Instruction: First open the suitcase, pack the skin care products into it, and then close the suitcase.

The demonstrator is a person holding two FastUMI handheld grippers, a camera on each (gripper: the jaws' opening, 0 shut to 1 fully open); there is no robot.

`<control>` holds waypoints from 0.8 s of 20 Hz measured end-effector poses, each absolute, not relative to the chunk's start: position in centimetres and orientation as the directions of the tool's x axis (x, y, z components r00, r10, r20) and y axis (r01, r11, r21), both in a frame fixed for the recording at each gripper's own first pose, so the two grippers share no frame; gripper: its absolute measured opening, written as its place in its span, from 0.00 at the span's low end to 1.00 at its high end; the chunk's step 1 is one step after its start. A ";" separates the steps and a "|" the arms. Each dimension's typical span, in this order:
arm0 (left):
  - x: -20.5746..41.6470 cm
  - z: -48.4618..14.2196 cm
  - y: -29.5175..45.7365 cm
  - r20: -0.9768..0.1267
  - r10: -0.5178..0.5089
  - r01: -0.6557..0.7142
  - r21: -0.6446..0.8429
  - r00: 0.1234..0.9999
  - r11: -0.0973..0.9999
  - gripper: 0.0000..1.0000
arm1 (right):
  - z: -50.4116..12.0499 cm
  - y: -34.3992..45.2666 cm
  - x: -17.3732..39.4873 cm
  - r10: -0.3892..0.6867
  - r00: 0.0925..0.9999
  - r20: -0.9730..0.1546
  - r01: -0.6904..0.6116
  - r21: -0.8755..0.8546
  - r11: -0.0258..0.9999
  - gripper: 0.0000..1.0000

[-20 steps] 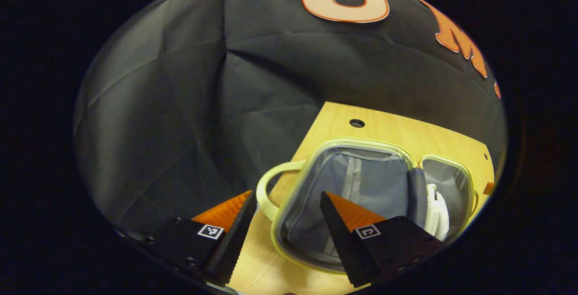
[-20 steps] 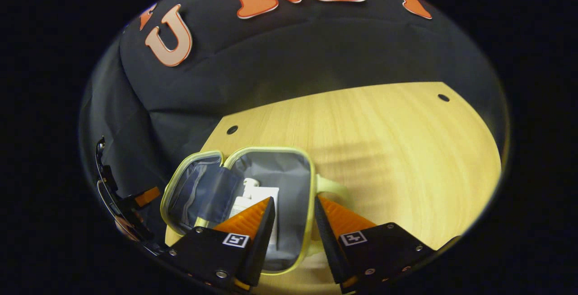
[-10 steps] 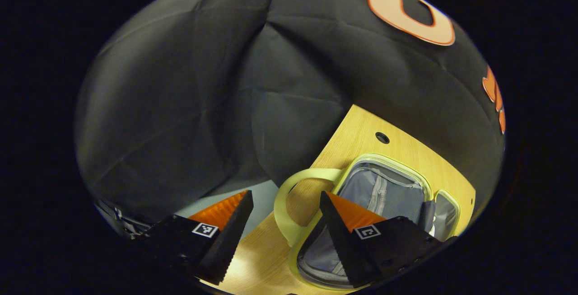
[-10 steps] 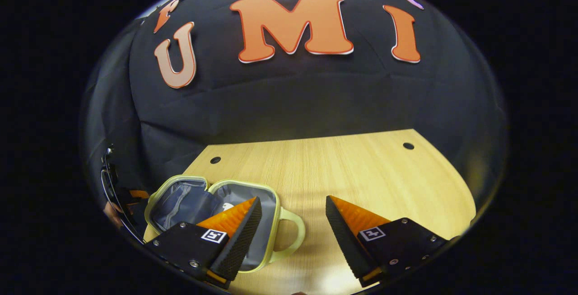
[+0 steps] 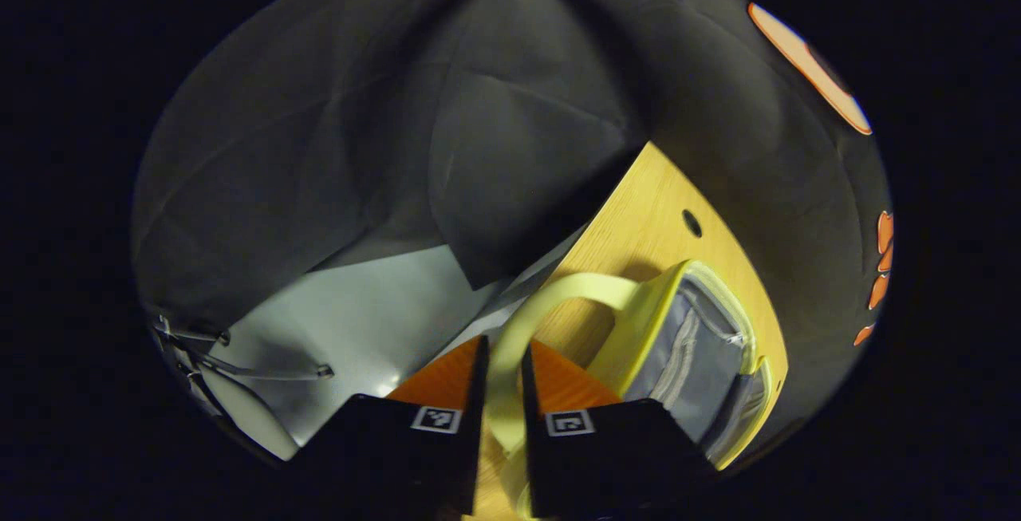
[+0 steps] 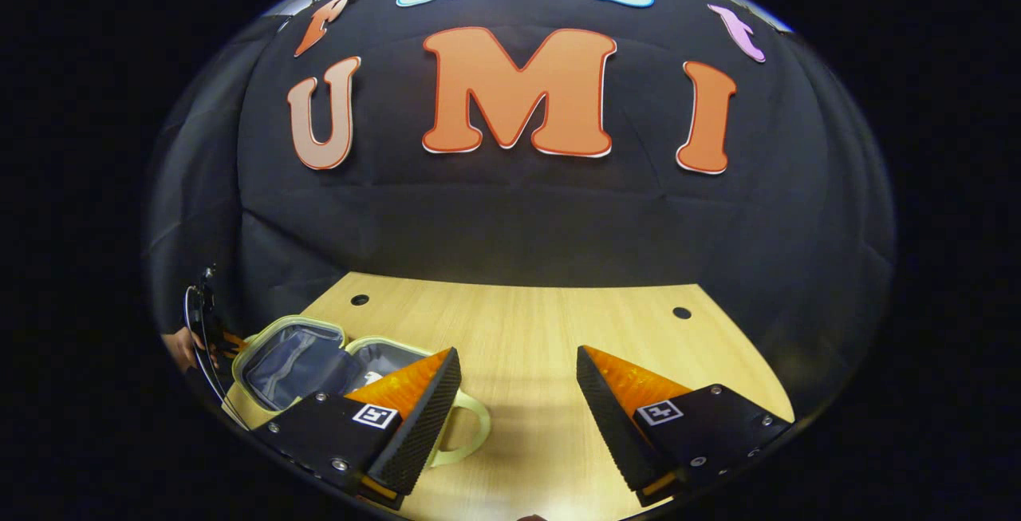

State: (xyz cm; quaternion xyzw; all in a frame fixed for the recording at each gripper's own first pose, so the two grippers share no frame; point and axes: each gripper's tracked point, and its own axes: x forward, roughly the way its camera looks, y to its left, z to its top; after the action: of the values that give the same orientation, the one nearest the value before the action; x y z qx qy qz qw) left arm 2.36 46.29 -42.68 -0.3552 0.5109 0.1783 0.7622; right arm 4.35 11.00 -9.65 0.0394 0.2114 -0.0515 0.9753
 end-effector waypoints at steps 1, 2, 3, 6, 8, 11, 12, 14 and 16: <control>2.9 -42.5 46.1 -0.900 -0.095 -0.617 -0.364 0.425 0.697 0.19 | -9.7 10.5 4.7 -0.091 0.908 -0.410 0.121 0.046 0.992 0.93; 2.9 -41.7 46.4 -0.897 -0.084 -0.611 -0.361 0.433 0.705 0.20 | -9.6 9.9 4.8 -0.103 0.907 -0.408 0.127 0.032 0.991 0.93; 3.1 -40.9 46.4 -0.891 -0.074 -0.596 -0.360 0.448 0.718 0.17 | -9.3 9.3 4.8 -0.112 0.908 -0.405 0.132 0.021 0.991 0.93; 3.4 -38.4 46.6 -0.871 -0.025 -0.529 -0.320 0.490 0.786 0.07 | -8.9 8.4 4.7 -0.127 0.913 -0.389 0.141 0.009 0.990 0.93; 4.3 -35.8 46.7 -0.846 0.024 -0.484 -0.281 0.532 0.829 0.07 | -8.6 7.7 4.5 -0.128 0.917 -0.378 0.138 0.000 0.990 0.94; 4.8 -31.9 45.9 -0.794 0.078 -0.427 -0.239 0.603 0.872 0.07 | -8.5 7.4 4.4 -0.113 0.926 -0.361 0.114 -0.021 0.993 0.94; 4.9 -30.8 45.8 -0.779 0.092 -0.416 -0.227 0.620 0.881 0.07 | -8.6 7.5 4.5 -0.102 0.929 -0.357 0.100 -0.023 0.995 0.94; 4.7 -28.8 45.4 -0.758 0.111 -0.400 -0.209 0.643 0.892 0.07 | -8.4 7.5 4.5 -0.080 0.935 -0.345 0.074 -0.031 0.997 0.94; 4.7 -26.3 44.8 -0.734 0.123 -0.388 -0.202 0.668 0.899 0.07 | -8.1 7.4 4.7 -0.064 0.942 -0.330 0.054 -0.041 0.998 0.94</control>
State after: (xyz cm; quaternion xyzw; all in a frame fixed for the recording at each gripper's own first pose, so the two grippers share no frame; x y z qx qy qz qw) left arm 4.71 44.83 -26.34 -0.1732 0.3820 0.1423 0.8966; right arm 4.72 7.43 -8.07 -0.0155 0.1677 -0.0300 0.9853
